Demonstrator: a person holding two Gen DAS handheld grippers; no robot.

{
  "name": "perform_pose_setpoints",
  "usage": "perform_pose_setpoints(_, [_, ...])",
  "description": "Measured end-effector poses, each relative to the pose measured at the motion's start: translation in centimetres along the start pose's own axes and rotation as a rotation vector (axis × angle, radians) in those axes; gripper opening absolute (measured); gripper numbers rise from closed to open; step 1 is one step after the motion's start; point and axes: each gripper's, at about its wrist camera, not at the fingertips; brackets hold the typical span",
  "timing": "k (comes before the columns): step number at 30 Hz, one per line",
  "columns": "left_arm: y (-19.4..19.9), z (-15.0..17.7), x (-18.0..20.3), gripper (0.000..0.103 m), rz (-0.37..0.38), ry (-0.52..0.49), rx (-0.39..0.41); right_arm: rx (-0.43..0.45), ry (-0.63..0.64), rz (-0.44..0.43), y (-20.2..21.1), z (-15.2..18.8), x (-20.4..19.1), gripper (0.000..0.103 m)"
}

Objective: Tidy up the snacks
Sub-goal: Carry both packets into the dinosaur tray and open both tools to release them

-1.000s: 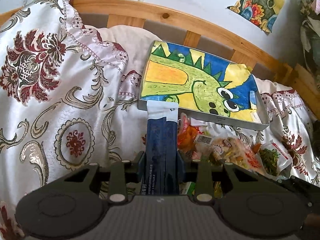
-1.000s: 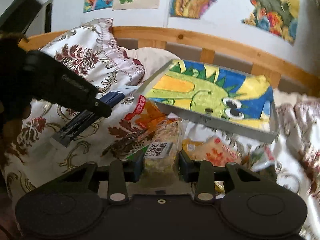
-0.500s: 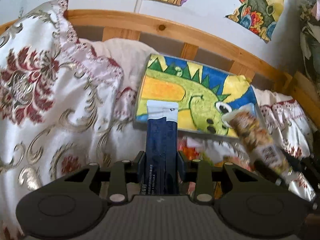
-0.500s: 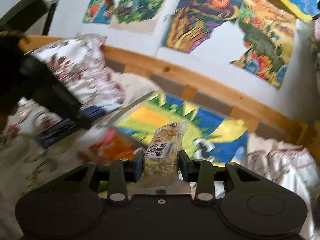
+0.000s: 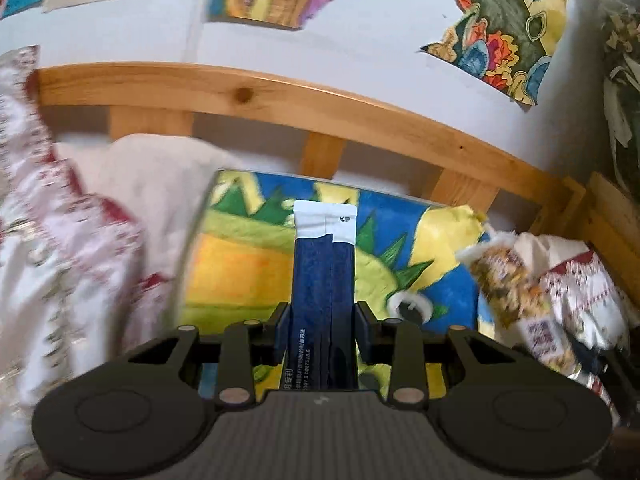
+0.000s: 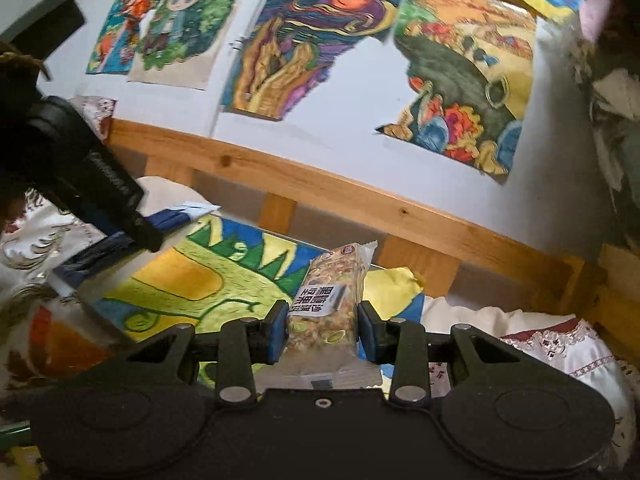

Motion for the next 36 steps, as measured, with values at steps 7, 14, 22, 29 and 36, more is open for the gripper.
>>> perform_pose_setpoints(7, [-6.2,1.1,3.2,0.037,0.035,0.006,-0.019,-0.04,-0.082,-0.012,-2.5,1.9,2.4,0.039])
perform_pose_setpoints(14, [-10.6,2.4,5.3,0.037,0.054,0.008,-0.044,-0.091,-0.163,-0.032,-4.2,3.7,3.3,0.039])
perform_pose_setpoints(22, [-12.4,3.6,5.7,0.037,0.031,-0.002,-0.05,-0.14,-0.214,-0.051,-5.2,5.1,3.5,0.039])
perform_pose_setpoints(29, [-13.1,4.0,5.6,0.038,0.012,-0.007,-0.041,-0.14,-0.212,-0.054,-5.7,5.6,3.3,0.039])
perform_pose_setpoints(36, [-13.0,4.1,5.8,0.039,0.009,-0.024,-0.032,-0.158,-0.201,-0.052,-6.4,5.8,3.2,0.039])
Point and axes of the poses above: each gripper's, at about its wrist camera, not at the fingertips, and y roughly against the way its jaws point, x to its right, z to its underside, and after that the axes turned 11 degrees about y, right-handed
